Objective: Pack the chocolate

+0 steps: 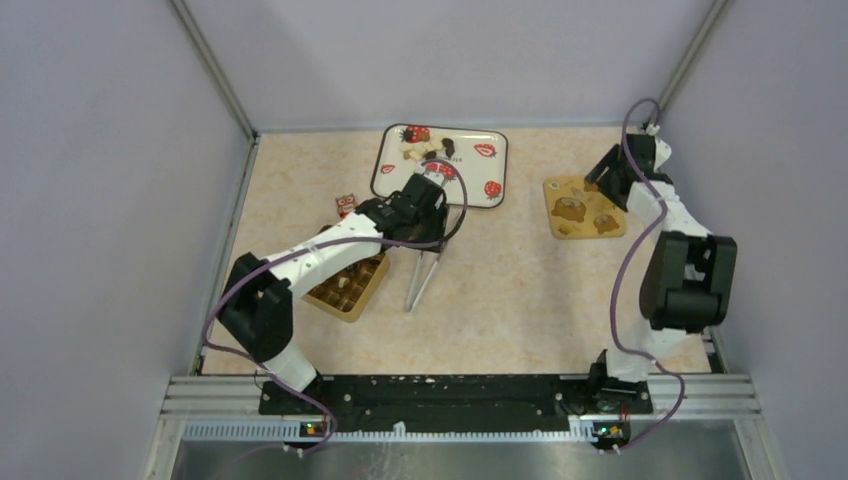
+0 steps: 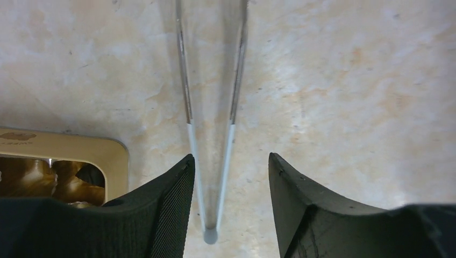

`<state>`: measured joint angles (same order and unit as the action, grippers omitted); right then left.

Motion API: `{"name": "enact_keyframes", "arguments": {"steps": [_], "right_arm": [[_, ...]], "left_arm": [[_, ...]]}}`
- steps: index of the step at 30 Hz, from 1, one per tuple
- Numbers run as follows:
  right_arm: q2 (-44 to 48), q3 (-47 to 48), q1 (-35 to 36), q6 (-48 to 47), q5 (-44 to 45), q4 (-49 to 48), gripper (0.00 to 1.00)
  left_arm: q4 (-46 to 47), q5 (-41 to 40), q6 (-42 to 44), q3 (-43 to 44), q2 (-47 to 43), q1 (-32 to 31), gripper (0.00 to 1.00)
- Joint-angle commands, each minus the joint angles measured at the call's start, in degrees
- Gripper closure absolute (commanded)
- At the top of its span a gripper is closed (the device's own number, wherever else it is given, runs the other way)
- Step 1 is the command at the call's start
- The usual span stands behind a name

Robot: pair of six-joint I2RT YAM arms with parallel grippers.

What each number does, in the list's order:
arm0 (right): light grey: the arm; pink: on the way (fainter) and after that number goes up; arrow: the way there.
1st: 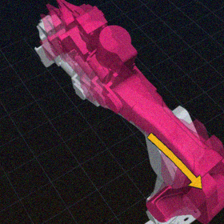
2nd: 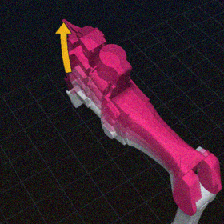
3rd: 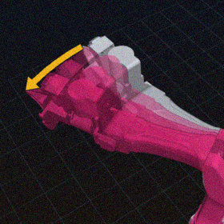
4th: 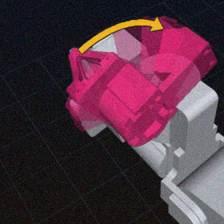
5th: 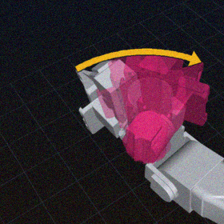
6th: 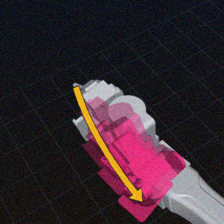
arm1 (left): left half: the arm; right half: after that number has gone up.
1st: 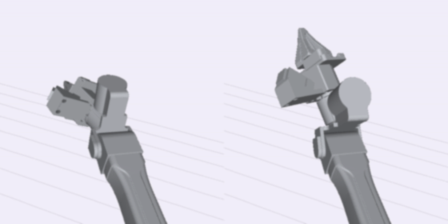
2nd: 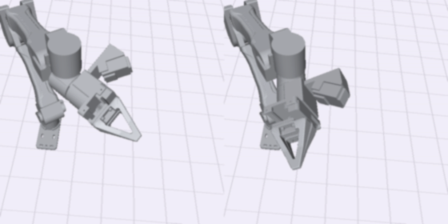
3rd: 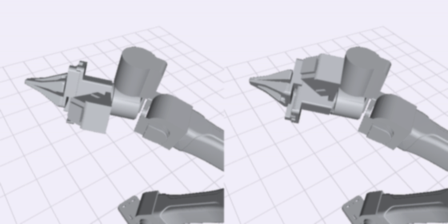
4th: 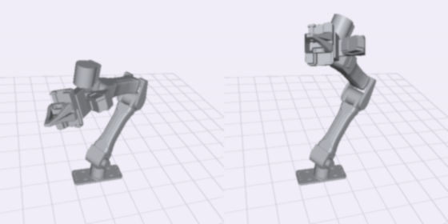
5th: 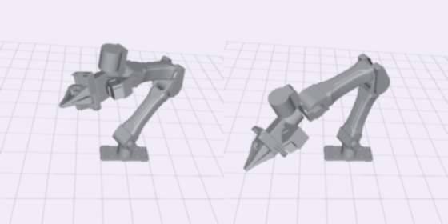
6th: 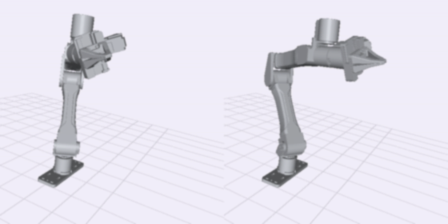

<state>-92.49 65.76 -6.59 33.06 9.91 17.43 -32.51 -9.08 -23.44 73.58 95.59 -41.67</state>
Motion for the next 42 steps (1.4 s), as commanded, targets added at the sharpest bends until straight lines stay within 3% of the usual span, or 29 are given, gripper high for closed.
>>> {"name": "enact_keyframes", "arguments": {"steps": [1, 5, 12, 14, 21, 31, 42], "right_arm": [[-13.57, 16.46, -0.48, -0.52, 1.42, 3.03, 0.28], [-27.15, 36.53, -0.44, -3.68, 8.85, 12.34, 0.24], [-51.08, 73.78, -0.53, -6.91, 16.14, 31.49, 0.19], [-54.53, 80.08, -0.68, -7.71, 16.28, 33.33, 0.18], [-49.61, 70.55, -1.58, -6.14, 11.65, 30.41, 0.17], [-49.92, 67.19, -1.58, -5.11, 6.17, 32.54, 0.19], [-44.43, 57.08, -1.58, -4.11, 2.27, 28.53, 0.19]], "left_arm": [[1.99, 8.46, -5.50, 1.91, -7.40, 0.03, 0.41], [2.68, 17.61, -6.37, 0.98, -8.42, -0.15, 0.35], [1.98, 17.15, -5.73, 0.44, -8.39, -0.17, 0.34], [1.69, 16.91, -5.73, 0.35, -7.88, -0.17, 0.33], [2.50, 17.58, -6.84, -0.94, -8.45, -0.17, 0.29], [2.96, 19.19, -5.54, -0.53, -7.66, -0.21, 0.29], [3.94, 19.65, -5.80, -2.63, -8.53, -0.17, 0.28]]}}
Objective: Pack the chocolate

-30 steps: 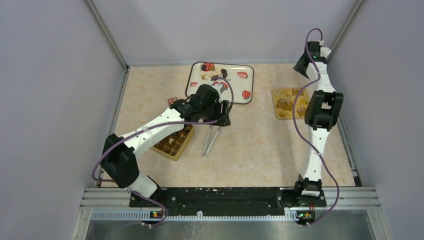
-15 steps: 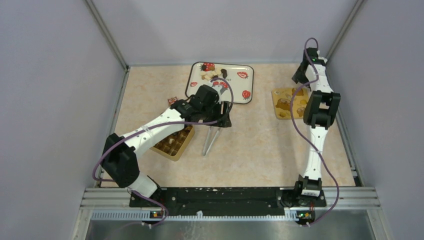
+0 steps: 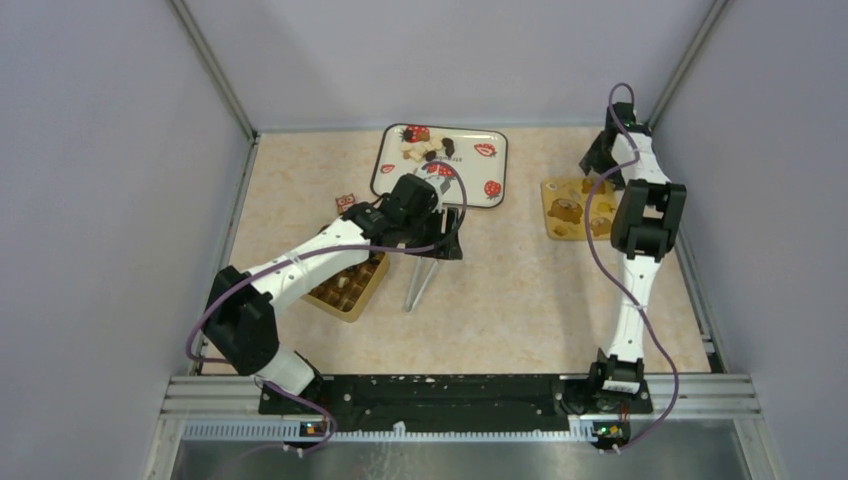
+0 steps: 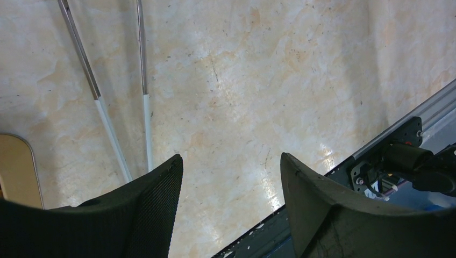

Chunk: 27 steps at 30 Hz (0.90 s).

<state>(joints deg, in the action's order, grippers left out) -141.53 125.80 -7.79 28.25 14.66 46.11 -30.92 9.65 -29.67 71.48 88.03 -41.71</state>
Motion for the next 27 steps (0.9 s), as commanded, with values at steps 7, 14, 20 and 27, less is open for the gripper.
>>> {"name": "enact_keyframes", "arguments": {"steps": [7, 14, 20, 27], "right_arm": [[11.53, -14.70, -0.38, 1.17, -5.57, -4.88, 0.20], [20.99, -30.75, -0.29, 1.66, -9.17, -11.60, 0.21], [28.72, -44.68, -0.05, 3.87, -12.64, -16.50, 0.21], [36.82, -56.72, 1.90, 5.29, -19.10, -21.13, 0.22]], "left_arm": [[3.16, 1.84, 0.27, -1.68, -1.70, -0.13, 0.28], [2.58, 0.32, 0.43, -1.76, -2.19, -0.12, 0.28], [4.93, 1.61, -0.16, -2.47, -2.31, -0.12, 0.28], [7.75, 5.92, -0.56, -2.75, 0.08, -0.12, 0.28]]}}
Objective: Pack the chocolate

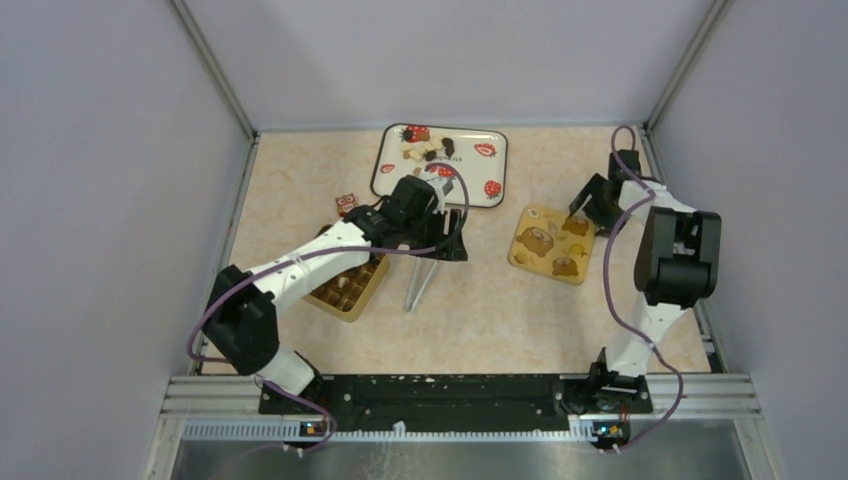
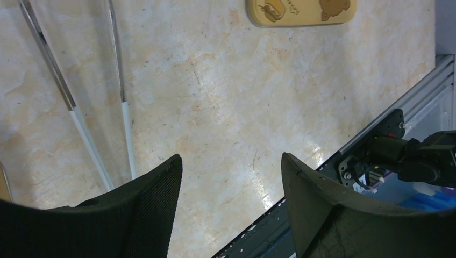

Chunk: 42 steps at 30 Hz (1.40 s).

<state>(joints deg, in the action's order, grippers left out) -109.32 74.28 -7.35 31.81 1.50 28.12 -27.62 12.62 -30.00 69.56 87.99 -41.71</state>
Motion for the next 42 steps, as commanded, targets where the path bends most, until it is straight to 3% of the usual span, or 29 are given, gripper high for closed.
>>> {"name": "enact_keyframes", "arguments": {"steps": [1, 15, 24, 31, 42], "right_arm": [[5.82, -6.64, 2.25, 1.93, -6.51, -3.44, 0.23], [17.72, -22.32, 9.20, 3.91, -19.40, -7.94, 0.24], [26.25, -21.54, 9.11, 0.44, -7.02, -2.10, 0.22], [29.19, -22.98, 8.54, -1.67, -2.13, -1.89, 0.20], [35.25, -30.48, 5.86, -1.56, -14.21, -9.56, 0.19]], "left_arm": [[4.95, 3.34, -0.27, -0.86, 0.61, -0.12, 0.27], [8.96, 11.03, -1.11, 1.18, 10.50, -0.08, 0.27], [9.77, 13.25, -1.33, 4.15, 15.56, -0.17, 0.27], [9.49, 13.96, -1.43, 6.87, 17.98, -0.12, 0.27], [4.99, 9.82, -0.41, 11.60, 21.67, -0.03, 0.26]]}}
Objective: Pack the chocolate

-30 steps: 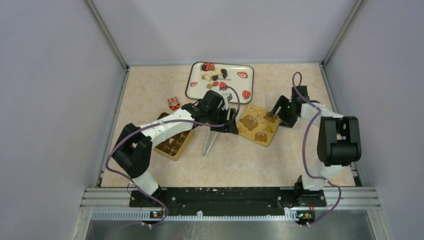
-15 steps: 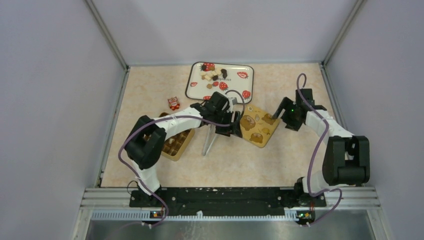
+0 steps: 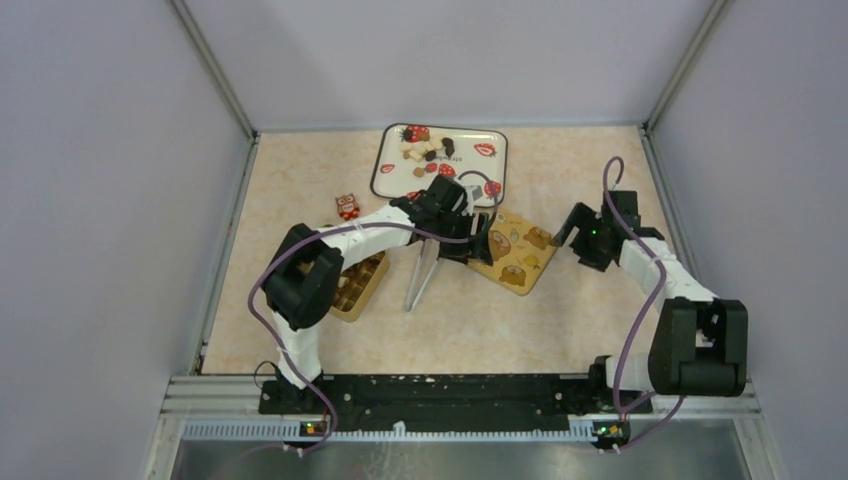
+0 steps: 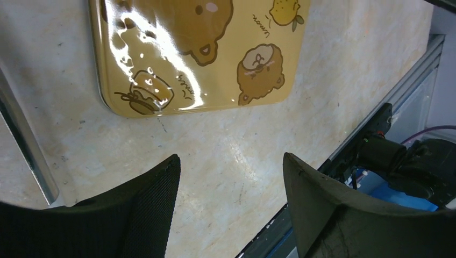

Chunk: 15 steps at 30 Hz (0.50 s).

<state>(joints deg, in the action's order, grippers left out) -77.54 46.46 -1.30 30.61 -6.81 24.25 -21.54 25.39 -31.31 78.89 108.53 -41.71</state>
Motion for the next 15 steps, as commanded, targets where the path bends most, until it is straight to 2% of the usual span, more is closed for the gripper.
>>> {"name": "enact_keyframes", "arguments": {"steps": [1, 4, 9, 15], "right_arm": [[3.41, -3.63, -0.19, -0.15, -7.34, -6.94, 0.19], [2.13, -5.29, -0.24, 0.73, -10.42, -10.07, 0.19], [-0.42, -5.61, -0.24, 1.61, -11.02, -11.70, 0.20], [-1.79, -6.52, -0.24, 2.32, -11.12, -13.82, 0.20]], "left_arm": [[-0.56, -3.88, 1.15, 2.43, 1.20, 0.04, 0.26], [0.15, -5.53, 1.91, 5.44, 3.07, 0.21, 0.25], [-3.76, -6.28, 4.00, 13.30, 9.24, 0.93, 0.25], [-4.06, -7.06, 4.57, 16.11, 12.37, 2.65, 0.25]]}}
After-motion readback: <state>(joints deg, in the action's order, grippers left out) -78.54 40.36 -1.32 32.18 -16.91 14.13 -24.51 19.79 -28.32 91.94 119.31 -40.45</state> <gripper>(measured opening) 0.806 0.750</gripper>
